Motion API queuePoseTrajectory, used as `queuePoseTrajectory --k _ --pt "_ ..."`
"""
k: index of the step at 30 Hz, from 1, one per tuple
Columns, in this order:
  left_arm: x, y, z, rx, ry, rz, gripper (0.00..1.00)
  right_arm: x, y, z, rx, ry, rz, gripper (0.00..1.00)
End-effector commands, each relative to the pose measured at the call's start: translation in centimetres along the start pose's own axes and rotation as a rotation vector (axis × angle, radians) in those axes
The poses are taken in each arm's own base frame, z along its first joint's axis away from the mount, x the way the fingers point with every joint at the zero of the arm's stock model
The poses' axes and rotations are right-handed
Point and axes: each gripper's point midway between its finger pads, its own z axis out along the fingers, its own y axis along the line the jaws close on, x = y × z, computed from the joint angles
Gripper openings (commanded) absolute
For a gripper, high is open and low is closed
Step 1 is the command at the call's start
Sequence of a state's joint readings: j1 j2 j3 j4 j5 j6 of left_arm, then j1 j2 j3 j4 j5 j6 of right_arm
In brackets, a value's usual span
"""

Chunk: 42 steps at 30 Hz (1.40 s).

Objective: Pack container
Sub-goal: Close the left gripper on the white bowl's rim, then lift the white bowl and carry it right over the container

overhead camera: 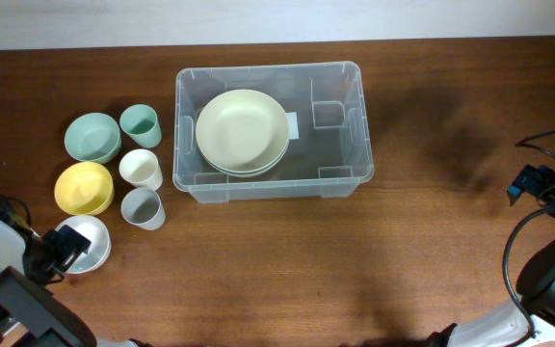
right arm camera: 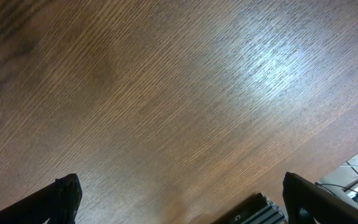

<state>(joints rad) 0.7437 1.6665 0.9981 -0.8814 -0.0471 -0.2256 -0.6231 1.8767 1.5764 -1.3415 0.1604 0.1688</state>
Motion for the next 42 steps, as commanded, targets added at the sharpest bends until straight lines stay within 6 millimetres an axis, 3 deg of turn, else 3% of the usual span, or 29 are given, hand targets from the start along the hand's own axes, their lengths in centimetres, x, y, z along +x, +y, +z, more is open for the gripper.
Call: queuePoseTrajectory --k 1,9,16,21,24,28,36,42 --pt "0.6 -0.3 0.7 0.022 0.023 -0.010 0.97 -0.3 -0.4 -0.9 0.004 -0.031 0.013 0.99" --pt "1.5 -0.2 1.6 0.021 0.038 -0.010 0.89 -0.3 -0.4 -0.9 0.003 -0.031 0.013 0.99" --pt "1.4 -0.2 1.6 0.022 0.034 -0.011 0.54 -0.3 -0.4 -0.9 0.003 -0.031 0.013 0.99" --pt "1.5 -0.2 1.6 0.021 0.038 -0.011 0.20 -0.3 -0.4 -0.9 0.003 -0.031 0.013 0.99" --pt "1.5 -0.2 1.6 0.021 0.039 -0.012 0.17 -0.3 -0.4 -0.9 0.003 -0.031 0.013 0.99" --pt "1.7 -0.1 1.6 0.018 0.049 -0.012 0.03 -0.3 -0.4 -0.9 0.003 -0.031 0.013 0.99" --pt "2.3 0.8 1.6 0.003 0.077 -0.062 0.01 -0.3 -0.4 -0.9 0.004 -0.031 0.013 0.99" --pt "2.4 3.9 1.3 -0.043 0.085 -0.164 0.01 -0.3 -0.4 -0.9 0.003 -0.031 0.013 0.99"
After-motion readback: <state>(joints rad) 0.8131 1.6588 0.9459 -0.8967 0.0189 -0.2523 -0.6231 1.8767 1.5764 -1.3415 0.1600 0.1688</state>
